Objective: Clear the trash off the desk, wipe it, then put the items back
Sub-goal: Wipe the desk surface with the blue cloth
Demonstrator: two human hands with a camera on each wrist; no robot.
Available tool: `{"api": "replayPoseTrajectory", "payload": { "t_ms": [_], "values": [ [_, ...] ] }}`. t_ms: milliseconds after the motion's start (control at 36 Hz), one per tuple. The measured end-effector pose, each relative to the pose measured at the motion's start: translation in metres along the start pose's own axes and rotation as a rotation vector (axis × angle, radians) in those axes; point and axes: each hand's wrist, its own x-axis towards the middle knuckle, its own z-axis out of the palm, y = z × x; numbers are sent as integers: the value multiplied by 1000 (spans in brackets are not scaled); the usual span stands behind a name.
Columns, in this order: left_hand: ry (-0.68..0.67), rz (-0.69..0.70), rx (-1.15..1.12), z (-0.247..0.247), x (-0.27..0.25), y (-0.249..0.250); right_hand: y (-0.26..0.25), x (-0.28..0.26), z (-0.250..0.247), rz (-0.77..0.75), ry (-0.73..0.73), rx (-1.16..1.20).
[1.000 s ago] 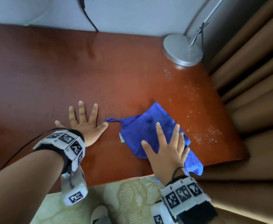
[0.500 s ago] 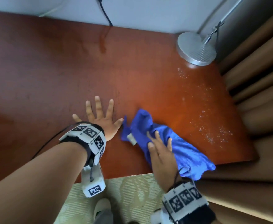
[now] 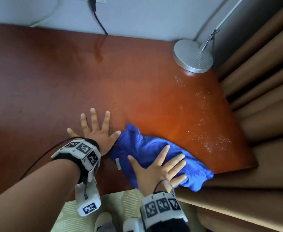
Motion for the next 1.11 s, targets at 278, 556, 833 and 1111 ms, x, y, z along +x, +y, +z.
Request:
{"api": "replayPoseTrajectory", "payload": {
  "t_ms": [278,556,833,1111],
  "values": [
    [37,-54,83,-21,0,20,-4,26,0,-13,172,-2],
    [165,183,138,-63,55,75,-8,58,-14,-113,189,-45],
    [-28,121,53,-55,84,85,-27,96,-46,30,-29,-73],
    [-119,85,12,-62,88,86,-79,139,-76,139,13,-1]
  ]
}}
